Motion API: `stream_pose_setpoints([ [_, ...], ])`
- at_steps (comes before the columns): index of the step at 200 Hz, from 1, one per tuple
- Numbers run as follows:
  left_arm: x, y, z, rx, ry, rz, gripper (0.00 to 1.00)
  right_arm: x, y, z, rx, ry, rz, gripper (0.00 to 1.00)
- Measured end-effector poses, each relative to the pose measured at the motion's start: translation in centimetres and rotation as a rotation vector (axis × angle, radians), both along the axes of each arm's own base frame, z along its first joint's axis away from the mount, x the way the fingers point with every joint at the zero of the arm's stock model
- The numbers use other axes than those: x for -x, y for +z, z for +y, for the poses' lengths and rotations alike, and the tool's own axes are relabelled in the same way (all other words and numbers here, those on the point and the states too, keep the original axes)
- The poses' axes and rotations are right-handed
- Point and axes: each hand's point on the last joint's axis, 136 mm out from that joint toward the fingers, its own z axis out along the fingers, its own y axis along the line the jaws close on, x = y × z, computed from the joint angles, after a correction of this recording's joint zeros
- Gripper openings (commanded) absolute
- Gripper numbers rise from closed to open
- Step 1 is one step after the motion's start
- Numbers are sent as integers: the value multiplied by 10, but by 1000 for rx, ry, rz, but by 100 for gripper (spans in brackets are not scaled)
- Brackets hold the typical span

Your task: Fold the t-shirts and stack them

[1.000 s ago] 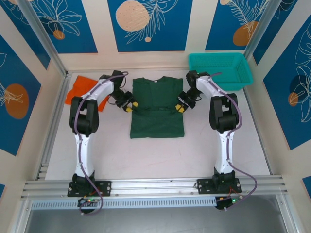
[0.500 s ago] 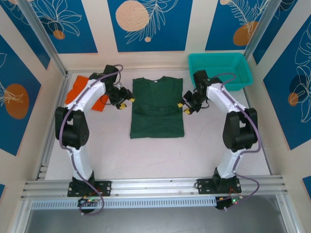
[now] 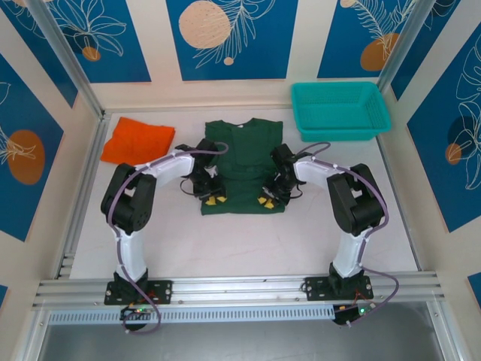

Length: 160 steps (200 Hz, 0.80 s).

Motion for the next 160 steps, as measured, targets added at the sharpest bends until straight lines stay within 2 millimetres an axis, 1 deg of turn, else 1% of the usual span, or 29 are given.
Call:
stream_pose_setpoints([
  [6,3,-7,4,-18,-10,6,29,1,-2,0,1,0,1,21],
  [17,8,-14,8,-25,-25,13,29,1,-3,0,-2,1,-2,21],
  [30,10,-13,8,-13,-39,-9,29,2,-4,0,-6,3,-10,21],
  [49,19,-15,13,-5,-51,-23,29,9,-4,0,-15,15,-30,21],
  [62,31,-15,19,-4,-60,-22,30,22,-5,3,-18,40,-33,21],
  [102,78,-17,35,-12,-87,17,30,83,-5,18,-11,165,-11,21],
  [125,102,-17,45,-10,-91,42,33,112,-5,22,-1,219,6,22],
  [139,110,-15,49,-17,-89,55,35,120,-4,22,8,233,9,23],
  [160,114,-12,54,-41,-85,76,36,120,-1,15,38,220,-2,24],
])
